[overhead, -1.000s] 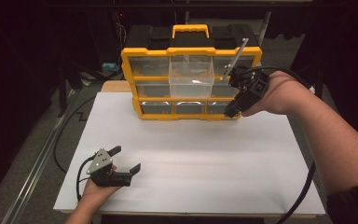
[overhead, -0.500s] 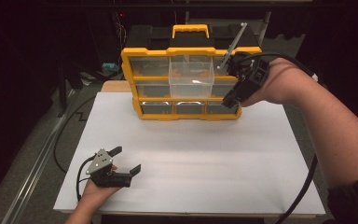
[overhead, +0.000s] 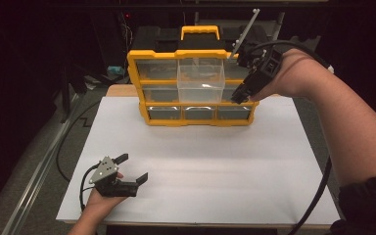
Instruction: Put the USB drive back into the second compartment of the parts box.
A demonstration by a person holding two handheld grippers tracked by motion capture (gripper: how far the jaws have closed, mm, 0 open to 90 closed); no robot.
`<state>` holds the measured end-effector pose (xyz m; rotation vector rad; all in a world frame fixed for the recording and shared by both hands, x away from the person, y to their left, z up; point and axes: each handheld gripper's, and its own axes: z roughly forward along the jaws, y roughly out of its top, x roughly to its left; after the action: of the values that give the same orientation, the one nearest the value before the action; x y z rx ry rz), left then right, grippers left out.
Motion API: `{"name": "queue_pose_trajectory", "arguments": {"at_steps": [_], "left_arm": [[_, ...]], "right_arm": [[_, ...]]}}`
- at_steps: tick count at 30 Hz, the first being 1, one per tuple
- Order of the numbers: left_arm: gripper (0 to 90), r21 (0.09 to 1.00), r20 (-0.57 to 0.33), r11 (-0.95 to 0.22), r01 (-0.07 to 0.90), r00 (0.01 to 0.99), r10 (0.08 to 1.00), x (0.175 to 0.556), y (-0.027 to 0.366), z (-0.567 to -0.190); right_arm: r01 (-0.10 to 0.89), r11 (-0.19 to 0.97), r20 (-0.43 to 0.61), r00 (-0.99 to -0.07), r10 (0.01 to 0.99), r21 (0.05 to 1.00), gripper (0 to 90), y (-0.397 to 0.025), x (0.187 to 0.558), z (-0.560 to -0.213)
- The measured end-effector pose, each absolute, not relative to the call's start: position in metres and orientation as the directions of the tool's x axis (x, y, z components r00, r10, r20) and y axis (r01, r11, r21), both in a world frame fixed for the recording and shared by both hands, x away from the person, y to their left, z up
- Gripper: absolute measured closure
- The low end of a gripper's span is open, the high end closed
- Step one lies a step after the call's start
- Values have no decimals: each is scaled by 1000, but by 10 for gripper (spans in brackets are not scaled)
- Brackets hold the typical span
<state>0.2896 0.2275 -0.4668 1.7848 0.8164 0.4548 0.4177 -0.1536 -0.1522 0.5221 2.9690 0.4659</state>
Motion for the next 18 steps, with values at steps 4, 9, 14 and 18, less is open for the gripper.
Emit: {"name": "queue_pose_trajectory", "arguments": {"at_steps": [4,9,14,18], "left_arm": [[2,931,-79,-197,308,695,715,289,227,-467],[2,931,-80,-196,309,694,716,289,227,-467],[2,931,-79,-197,309,695,714,289,227,-467],[1,931,-78,-199,306,699,711,289,227,-466]], "right_arm": [[316,895,-44,-937,346,316,798,-152,420,-146],[313,894,-49,-937,346,321,798,-148,422,-141],[305,895,-49,-940,338,327,798,-143,423,-137],[300,895,-61,-939,338,331,798,-140,425,-134]]}}
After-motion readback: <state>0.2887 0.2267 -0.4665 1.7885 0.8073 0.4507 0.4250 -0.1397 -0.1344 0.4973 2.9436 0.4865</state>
